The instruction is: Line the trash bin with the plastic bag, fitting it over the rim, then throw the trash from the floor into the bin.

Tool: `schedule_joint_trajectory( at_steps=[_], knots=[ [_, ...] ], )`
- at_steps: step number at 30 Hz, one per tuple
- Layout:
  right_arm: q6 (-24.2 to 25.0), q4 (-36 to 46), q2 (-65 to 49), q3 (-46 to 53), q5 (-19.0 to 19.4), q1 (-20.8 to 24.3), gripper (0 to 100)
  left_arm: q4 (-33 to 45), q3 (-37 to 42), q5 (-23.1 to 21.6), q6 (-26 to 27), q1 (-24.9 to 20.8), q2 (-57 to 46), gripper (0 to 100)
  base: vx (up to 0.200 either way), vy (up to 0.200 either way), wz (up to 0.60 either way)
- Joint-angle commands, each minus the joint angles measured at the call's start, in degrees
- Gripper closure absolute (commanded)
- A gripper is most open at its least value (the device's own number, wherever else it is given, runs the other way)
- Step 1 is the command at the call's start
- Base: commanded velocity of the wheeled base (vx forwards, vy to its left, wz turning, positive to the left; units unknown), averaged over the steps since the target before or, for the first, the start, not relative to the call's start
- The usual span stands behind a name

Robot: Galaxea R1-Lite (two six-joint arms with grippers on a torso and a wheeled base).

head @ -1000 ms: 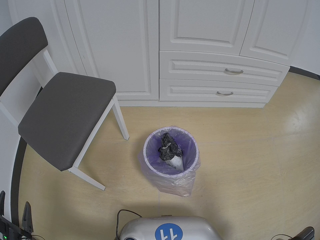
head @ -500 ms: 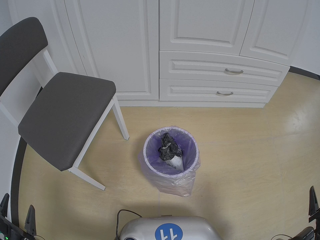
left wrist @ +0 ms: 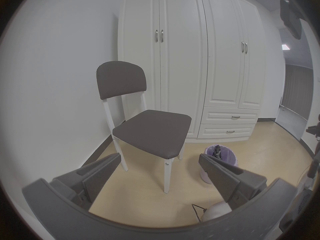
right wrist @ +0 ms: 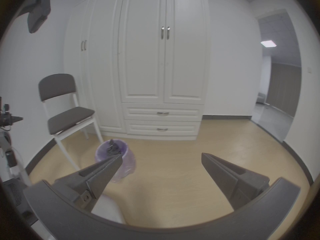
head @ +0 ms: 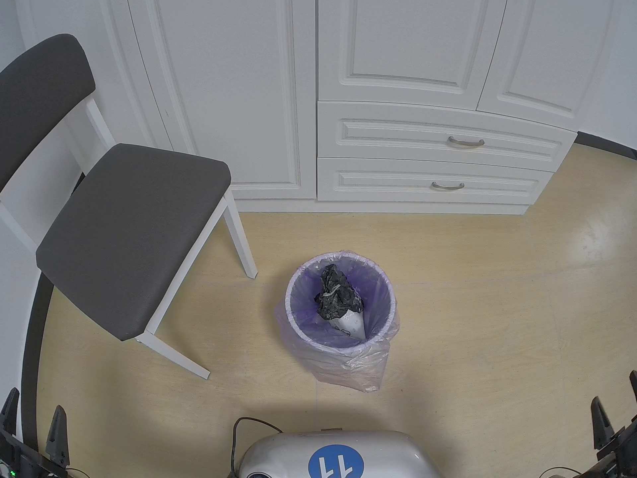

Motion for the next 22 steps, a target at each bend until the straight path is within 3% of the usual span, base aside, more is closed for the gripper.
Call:
schedule_joint_trajectory(
  at_steps=[1, 6, 7, 22],
  knots=[
    [1.3, 2.8, -0.8, 0.5, 1.3, 0.1, 0, -0.3, 1.0, -0.2, 0.2, 0.1, -0.9, 0, 0.000, 0.000, 0.00],
    [4.1, 2.6, -0.8, 0.6, 0.4, 0.1, 0, 1.8, 1.0, -3.2, 0.9, 0.1, -0.9, 0, 0.000, 0.000, 0.00],
    [3.9, 2.5, -0.8, 0.6, 0.3, 0.1, 0, 3.6, 0.5, -5.5, 3.0, 0.1, -0.9, 0, 0.000, 0.000, 0.00],
    [3.8, 1.9, -0.8, 0.9, 0.1, 0.1, 0, 3.0, 0.7, -5.6, 2.9, 0.0, -0.9, 0, 0.000, 0.000, 0.00]
  ],
)
